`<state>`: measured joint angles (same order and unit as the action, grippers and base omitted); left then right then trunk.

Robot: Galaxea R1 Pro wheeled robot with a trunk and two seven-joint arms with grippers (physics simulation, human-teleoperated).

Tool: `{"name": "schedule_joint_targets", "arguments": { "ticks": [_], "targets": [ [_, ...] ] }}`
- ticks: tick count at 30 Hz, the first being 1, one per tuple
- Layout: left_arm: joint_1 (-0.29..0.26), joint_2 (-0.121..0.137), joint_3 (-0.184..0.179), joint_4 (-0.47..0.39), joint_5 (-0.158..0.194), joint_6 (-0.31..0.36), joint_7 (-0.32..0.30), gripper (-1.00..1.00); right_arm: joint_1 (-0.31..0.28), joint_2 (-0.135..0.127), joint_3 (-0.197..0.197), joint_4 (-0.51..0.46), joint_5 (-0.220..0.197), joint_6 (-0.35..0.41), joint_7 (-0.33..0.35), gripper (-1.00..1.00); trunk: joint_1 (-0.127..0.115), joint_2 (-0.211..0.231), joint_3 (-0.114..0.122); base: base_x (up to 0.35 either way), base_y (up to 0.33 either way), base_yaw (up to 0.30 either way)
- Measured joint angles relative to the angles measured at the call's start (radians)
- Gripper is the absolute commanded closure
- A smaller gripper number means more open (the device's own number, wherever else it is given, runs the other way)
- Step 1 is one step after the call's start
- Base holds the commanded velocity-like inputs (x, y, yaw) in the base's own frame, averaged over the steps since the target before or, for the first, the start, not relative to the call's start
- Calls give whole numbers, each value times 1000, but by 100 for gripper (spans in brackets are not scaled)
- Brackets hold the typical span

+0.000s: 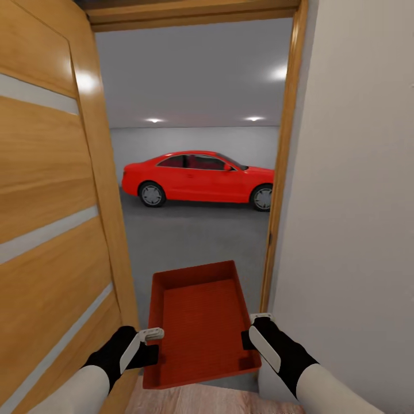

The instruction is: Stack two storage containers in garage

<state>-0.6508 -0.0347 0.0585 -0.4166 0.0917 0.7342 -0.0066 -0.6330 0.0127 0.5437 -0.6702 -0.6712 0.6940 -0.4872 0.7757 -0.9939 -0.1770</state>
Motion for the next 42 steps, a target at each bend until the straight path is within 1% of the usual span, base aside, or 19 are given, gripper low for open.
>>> {"name": "schedule_joint_targets", "arguments": {
  "ticks": [15,24,34,42],
  "targets": [
    [0,0,0,0,1,0,0,100,0,0,-1,0,1,0,0,100,0,0,0,0,2,-237],
    [0,0,0,0,0,0,0,100,0,0,0,0,-1,0,0,100,0,0,0,0,13,-31],
    [0,0,0,0,1,1,0,100,0,0,0,0,0,0,0,100,0,0,0,64,228,-1],
    [0,0,0,0,1,0,0,100,0,0,-1,0,1,0,0,100,0,0,0,10,42,0]
  ]
}}
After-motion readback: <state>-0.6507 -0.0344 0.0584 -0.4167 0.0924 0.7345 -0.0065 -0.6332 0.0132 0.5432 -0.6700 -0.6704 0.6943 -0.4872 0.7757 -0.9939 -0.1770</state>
